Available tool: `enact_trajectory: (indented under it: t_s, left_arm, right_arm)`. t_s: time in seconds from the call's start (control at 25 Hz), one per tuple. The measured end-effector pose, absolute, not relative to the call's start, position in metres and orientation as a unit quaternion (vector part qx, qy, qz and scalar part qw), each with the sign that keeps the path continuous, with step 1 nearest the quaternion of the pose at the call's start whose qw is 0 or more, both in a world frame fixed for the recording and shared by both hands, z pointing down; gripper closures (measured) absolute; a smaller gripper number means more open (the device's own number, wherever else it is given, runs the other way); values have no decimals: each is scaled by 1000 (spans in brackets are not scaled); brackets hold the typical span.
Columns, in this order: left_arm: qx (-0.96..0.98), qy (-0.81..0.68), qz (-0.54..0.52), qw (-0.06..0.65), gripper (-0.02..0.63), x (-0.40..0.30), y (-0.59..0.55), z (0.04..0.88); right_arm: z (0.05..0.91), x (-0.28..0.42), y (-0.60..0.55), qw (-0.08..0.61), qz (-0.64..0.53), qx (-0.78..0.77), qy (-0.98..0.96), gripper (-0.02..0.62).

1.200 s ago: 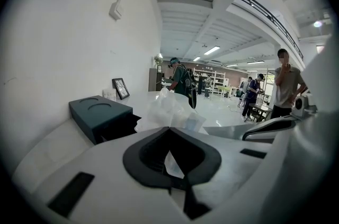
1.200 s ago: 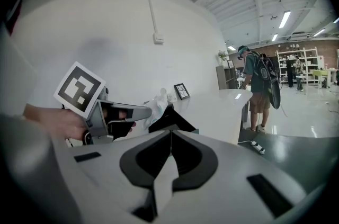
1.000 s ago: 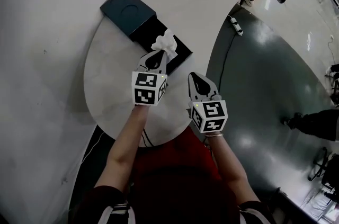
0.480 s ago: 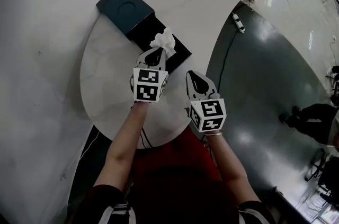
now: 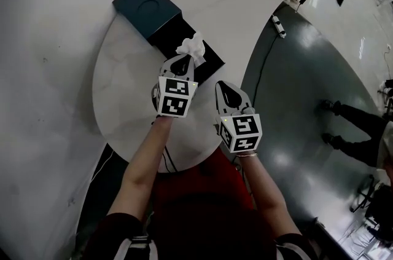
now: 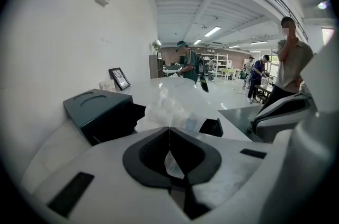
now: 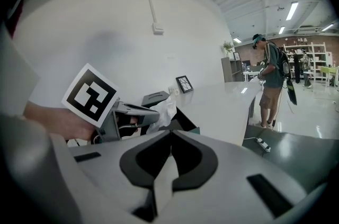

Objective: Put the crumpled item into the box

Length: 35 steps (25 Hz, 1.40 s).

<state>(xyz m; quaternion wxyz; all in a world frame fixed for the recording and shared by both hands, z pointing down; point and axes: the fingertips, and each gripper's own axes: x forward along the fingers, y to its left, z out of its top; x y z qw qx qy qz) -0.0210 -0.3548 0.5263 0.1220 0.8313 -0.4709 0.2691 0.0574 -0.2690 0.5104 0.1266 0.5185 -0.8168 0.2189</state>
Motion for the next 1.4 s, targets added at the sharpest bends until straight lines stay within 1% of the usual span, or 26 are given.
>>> enact_trajectory:
  t_s: [0.44, 0.76, 1.4]
  left_arm:
    - [832, -465, 284, 105, 583, -16, -357, 527]
    - [834, -457, 290, 111, 581, -13, -357, 530]
    - [840, -464, 250, 130, 581, -14, -347, 512]
  right_arm:
    - [512, 58, -269, 132, 221, 520, -814, 580]
    - [514, 63, -266, 131, 223, 524, -811, 580]
    - [507, 63, -259, 124, 221, 525, -812, 580]
